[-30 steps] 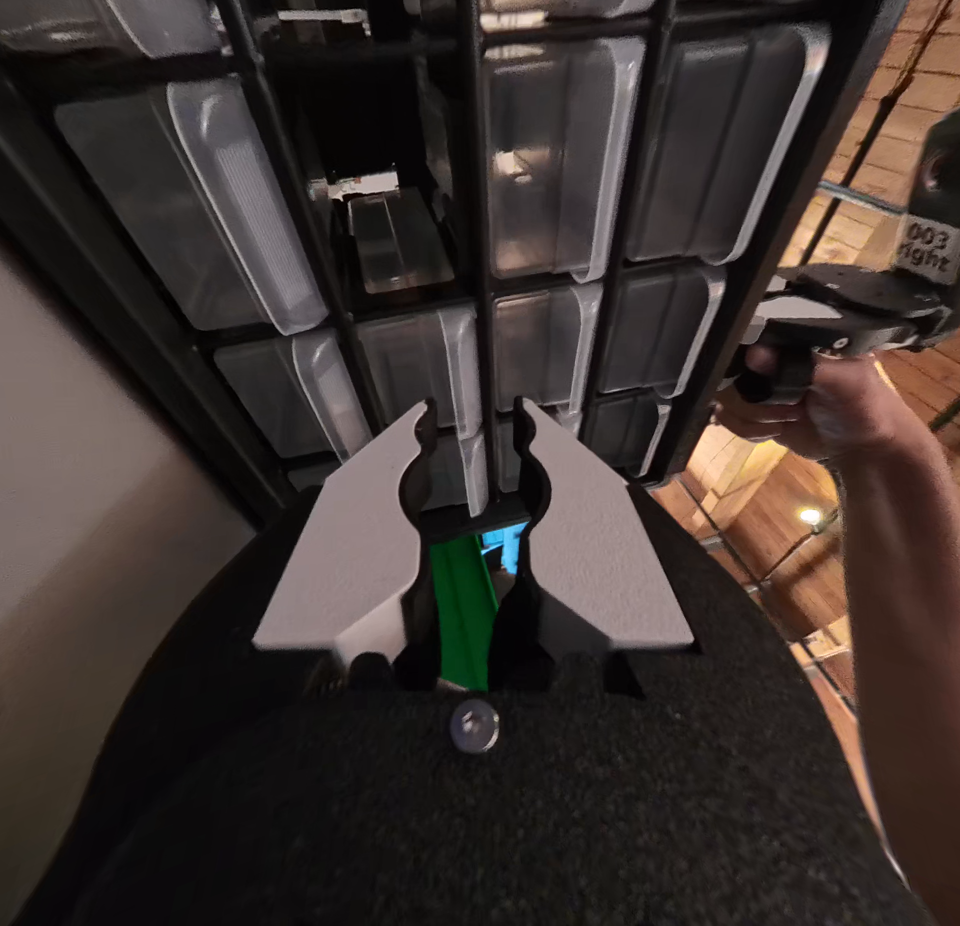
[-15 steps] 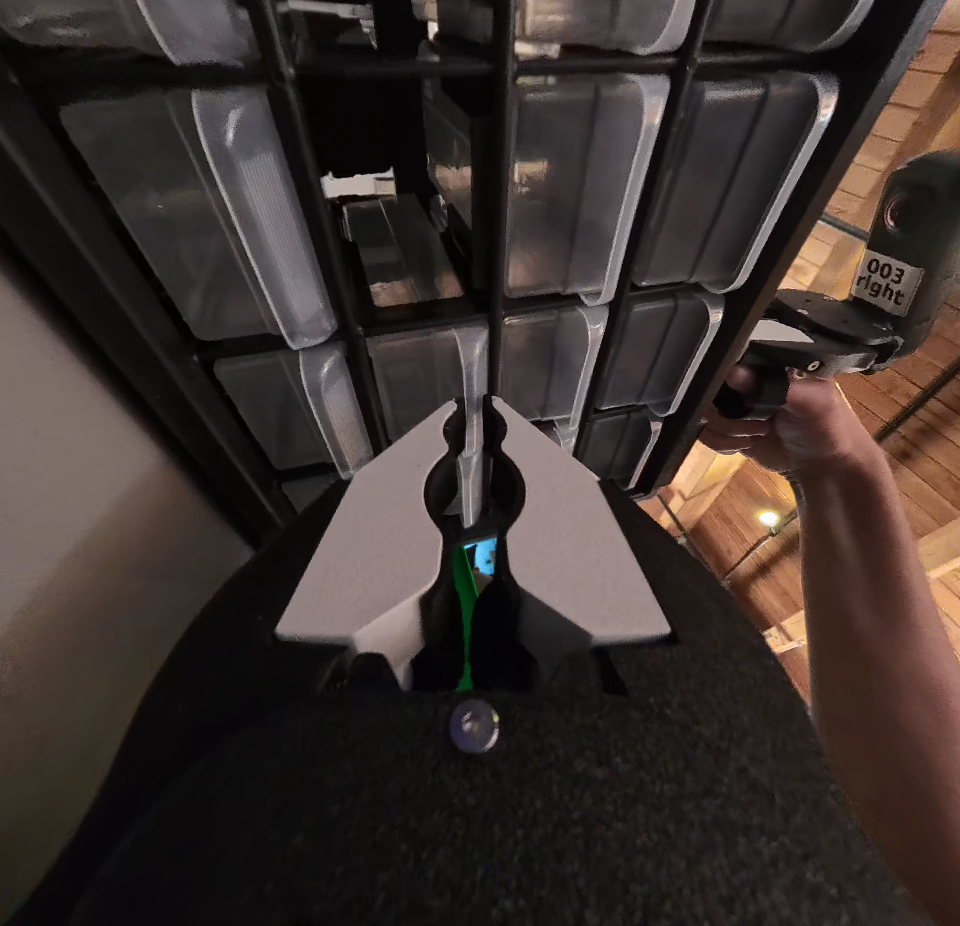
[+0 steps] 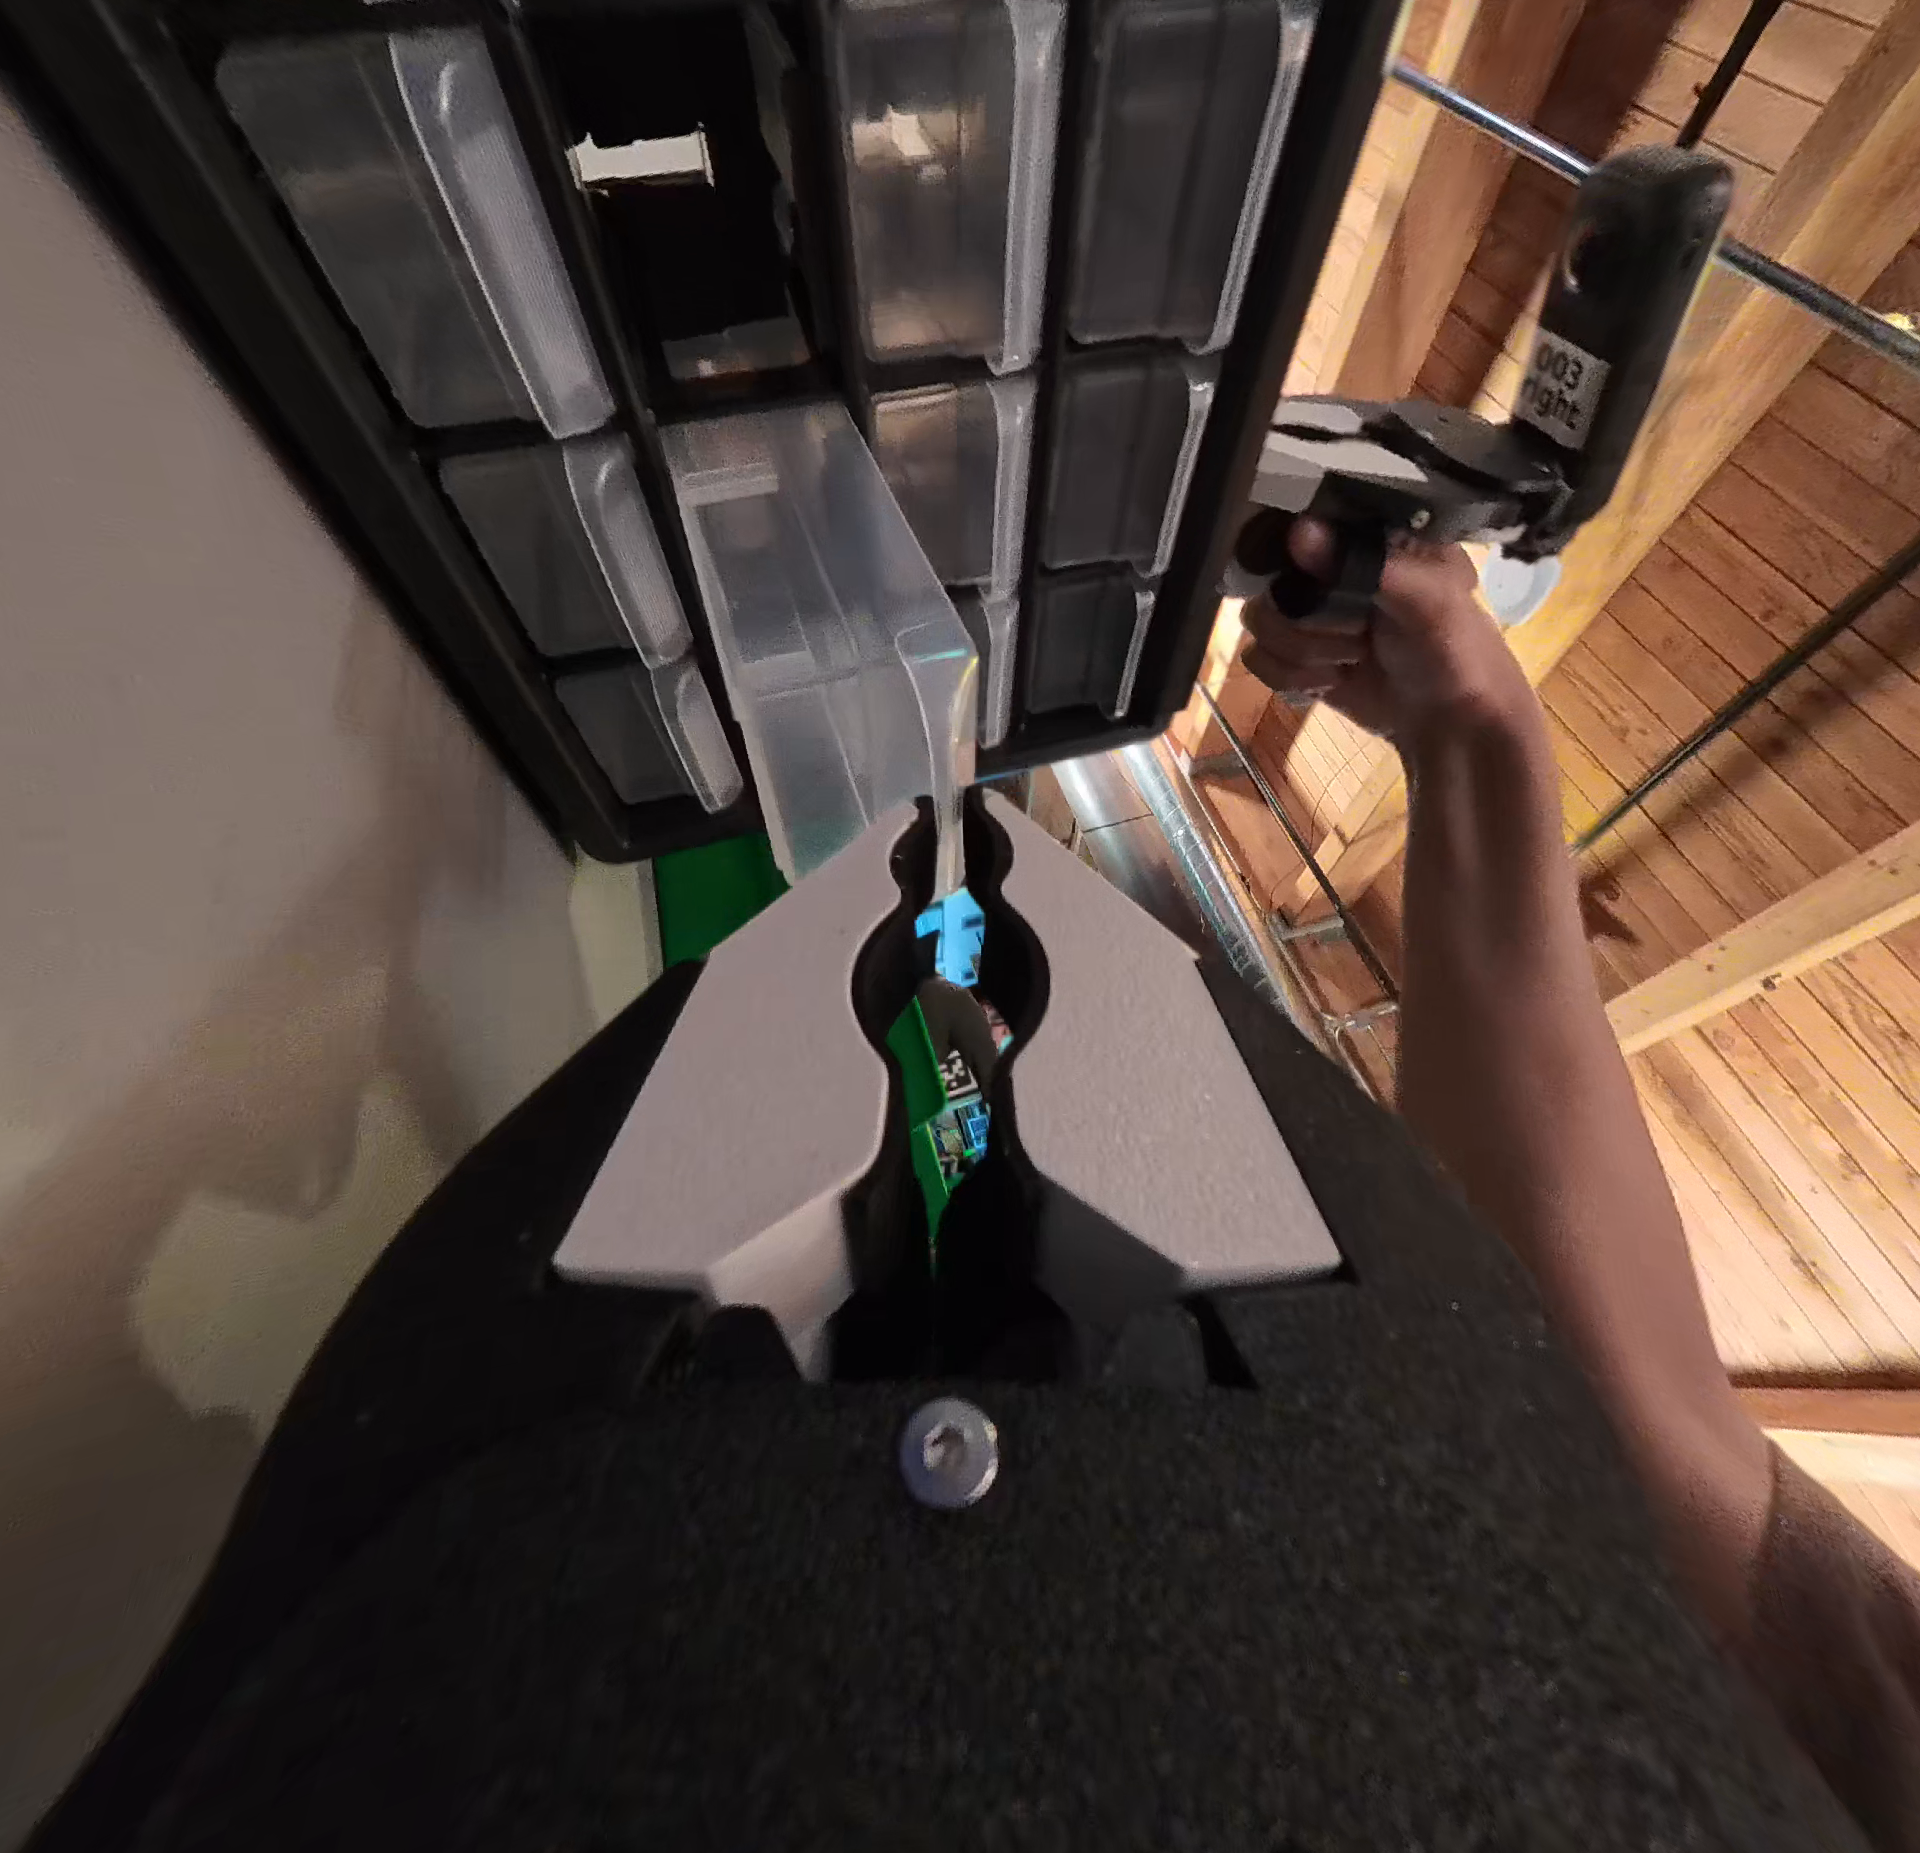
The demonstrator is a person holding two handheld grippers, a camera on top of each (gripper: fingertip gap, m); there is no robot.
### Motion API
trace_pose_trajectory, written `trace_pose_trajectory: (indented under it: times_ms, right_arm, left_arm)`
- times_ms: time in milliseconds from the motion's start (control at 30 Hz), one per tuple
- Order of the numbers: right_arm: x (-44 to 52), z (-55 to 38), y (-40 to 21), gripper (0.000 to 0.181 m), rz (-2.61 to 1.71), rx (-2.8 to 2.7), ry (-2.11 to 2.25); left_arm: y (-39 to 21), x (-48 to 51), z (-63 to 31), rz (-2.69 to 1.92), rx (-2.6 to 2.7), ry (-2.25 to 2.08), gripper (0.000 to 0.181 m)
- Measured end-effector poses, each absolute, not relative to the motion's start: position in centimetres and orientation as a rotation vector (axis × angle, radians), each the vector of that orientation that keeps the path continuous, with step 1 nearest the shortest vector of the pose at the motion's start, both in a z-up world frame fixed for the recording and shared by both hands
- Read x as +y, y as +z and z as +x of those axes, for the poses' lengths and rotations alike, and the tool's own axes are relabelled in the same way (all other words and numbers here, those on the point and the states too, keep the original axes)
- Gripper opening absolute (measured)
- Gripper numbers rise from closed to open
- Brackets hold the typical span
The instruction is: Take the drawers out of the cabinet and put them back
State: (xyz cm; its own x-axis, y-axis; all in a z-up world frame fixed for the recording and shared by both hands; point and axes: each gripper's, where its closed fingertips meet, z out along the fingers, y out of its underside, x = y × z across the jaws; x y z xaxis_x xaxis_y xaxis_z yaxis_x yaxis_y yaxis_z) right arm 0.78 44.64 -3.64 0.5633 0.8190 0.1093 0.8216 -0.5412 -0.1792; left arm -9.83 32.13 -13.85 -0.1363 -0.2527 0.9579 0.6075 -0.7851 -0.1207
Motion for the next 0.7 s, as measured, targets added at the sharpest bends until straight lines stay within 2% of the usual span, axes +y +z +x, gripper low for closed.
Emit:
trace_pose_trajectory:
  times_ms: [533,700]
  right_arm:
    - [44.6,0.8,-3.7,0.000,-2.619,-1.386,-0.077]
    - [44.7,0.8,-3.7,0.000,-2.626,-1.386,-0.080]
  left_arm:
    - [-11.3,27.2,-15.2,-1.486,-0.234,-2.208,0.000]
    - [-10.8,26.0,-16.3,-1.632,-0.131,-2.312,0.000]
